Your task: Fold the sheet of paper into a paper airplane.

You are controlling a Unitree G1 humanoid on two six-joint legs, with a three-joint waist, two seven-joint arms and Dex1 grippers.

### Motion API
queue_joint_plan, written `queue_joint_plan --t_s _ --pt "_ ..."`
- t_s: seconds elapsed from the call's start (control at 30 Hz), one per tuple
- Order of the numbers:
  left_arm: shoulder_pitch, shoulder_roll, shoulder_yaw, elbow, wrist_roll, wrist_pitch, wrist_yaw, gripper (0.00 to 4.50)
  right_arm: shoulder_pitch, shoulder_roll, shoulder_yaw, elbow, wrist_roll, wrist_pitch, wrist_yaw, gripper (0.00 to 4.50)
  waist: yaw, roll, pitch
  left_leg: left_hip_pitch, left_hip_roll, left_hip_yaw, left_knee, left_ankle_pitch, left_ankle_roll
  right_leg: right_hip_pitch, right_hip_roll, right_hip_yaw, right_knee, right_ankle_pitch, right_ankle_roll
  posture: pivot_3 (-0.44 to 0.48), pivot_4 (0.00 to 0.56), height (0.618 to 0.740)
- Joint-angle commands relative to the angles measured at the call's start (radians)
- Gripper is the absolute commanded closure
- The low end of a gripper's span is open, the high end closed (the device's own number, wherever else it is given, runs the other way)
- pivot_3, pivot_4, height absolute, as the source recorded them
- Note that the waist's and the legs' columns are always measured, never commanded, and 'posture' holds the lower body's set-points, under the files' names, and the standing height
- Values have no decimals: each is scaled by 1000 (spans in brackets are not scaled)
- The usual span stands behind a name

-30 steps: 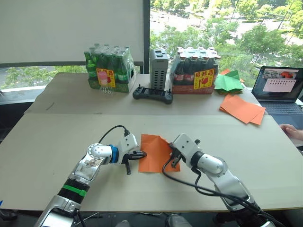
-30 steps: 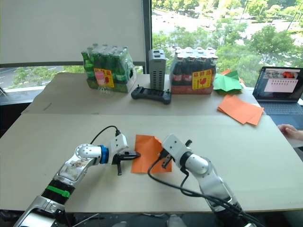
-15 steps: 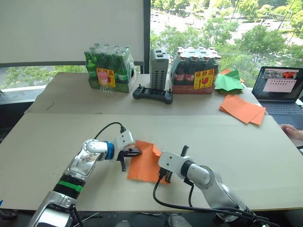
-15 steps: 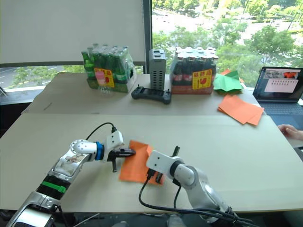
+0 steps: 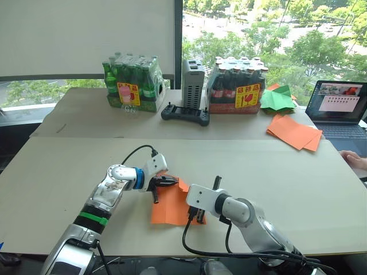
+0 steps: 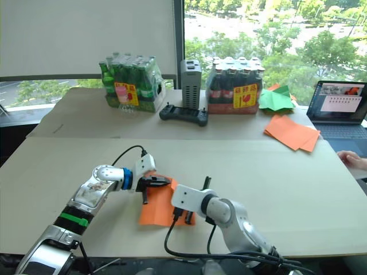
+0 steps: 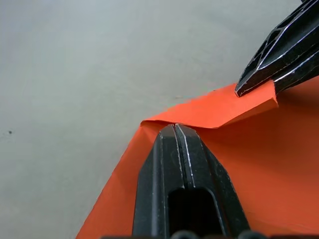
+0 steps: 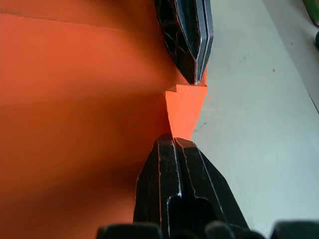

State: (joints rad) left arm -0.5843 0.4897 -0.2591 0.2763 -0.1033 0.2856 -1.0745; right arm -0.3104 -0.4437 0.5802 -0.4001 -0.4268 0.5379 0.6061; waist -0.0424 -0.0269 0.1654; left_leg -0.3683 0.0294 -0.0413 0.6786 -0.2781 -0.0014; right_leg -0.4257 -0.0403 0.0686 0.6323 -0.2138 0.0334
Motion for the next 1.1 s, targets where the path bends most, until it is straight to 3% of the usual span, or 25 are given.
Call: queue_joint_plan --t_s 0.03,0.5,1.1 --pt "-44 -13 -2 9 10 -29 -1 4500 -27 -8 33 -5 -42 -6 37 4471 0 0 0 0 0 0 0 0 0 0 0 0 0 0 0 0 150 733" --pt "-72 19 20 -10 21 -36 -18 4500 -54 21 54 40 -129 10 107 4471 -4 0 0 1 0 0 0 0 0 0 0 0 1 0 0 0 150 733" --pt "-81 -42 -54 39 79 -84 -5 4500 -54 50 37 58 -159 6 123 4471 -2 0 0 1 0 0 1 0 0 0 0 0 2 0 0 0 150 733"
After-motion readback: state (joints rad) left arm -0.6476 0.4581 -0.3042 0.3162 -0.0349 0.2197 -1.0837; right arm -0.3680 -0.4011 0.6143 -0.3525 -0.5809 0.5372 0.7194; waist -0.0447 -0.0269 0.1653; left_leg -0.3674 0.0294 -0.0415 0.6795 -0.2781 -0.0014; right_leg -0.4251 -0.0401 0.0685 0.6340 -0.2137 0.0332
